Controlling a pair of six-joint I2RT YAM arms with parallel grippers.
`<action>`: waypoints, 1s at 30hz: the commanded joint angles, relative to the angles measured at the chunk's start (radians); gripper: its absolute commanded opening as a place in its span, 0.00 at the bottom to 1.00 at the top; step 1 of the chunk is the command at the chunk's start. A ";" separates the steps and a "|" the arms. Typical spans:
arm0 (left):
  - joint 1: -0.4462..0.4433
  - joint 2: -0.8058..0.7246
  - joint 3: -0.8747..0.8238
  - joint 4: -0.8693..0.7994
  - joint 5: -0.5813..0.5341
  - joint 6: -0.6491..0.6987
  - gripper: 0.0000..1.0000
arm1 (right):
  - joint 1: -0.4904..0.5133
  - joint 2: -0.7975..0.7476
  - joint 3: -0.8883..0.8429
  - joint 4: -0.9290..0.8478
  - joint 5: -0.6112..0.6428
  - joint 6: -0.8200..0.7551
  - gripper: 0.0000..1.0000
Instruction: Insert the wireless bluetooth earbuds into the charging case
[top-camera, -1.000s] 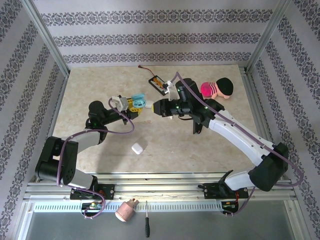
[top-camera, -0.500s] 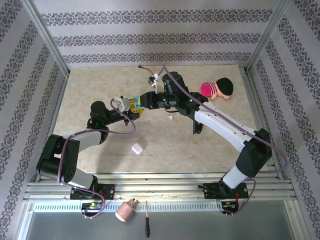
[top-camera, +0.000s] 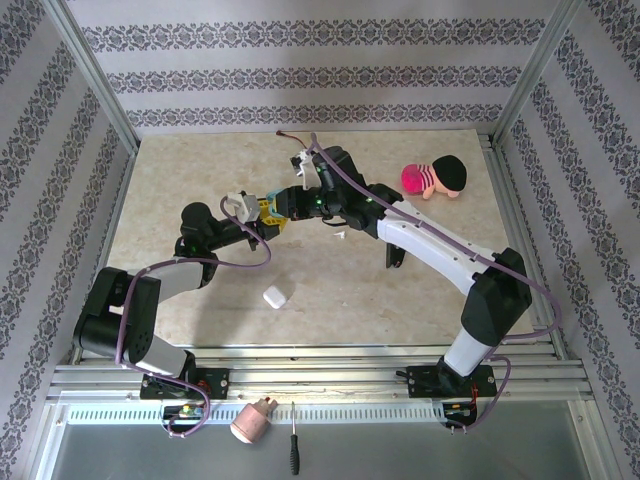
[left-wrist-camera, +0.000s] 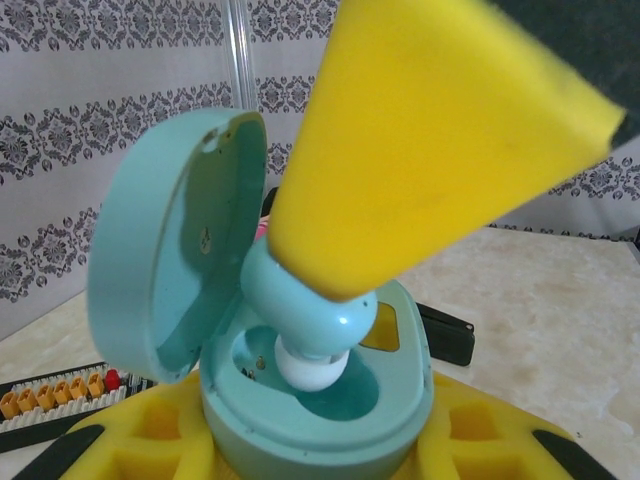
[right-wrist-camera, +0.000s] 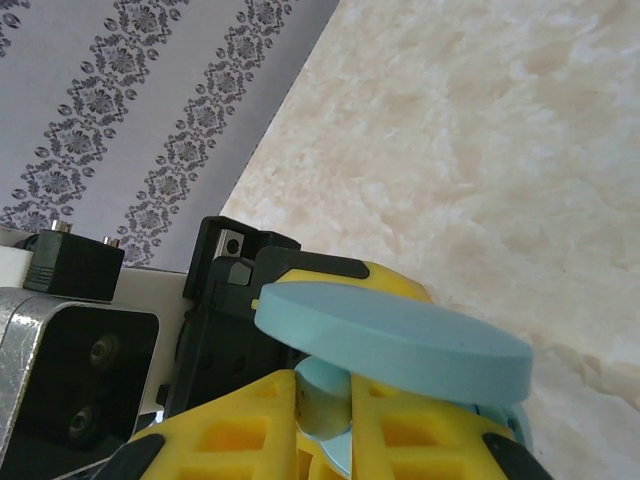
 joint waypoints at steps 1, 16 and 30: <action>-0.013 -0.002 0.024 0.060 0.006 -0.015 0.32 | 0.016 0.013 0.042 -0.023 0.037 -0.029 0.16; -0.014 0.006 0.024 0.054 -0.029 -0.014 0.32 | 0.034 0.046 0.055 -0.047 0.025 -0.017 0.17; -0.015 0.018 0.023 0.064 -0.024 -0.015 0.32 | 0.025 -0.043 0.051 -0.081 0.093 -0.059 0.43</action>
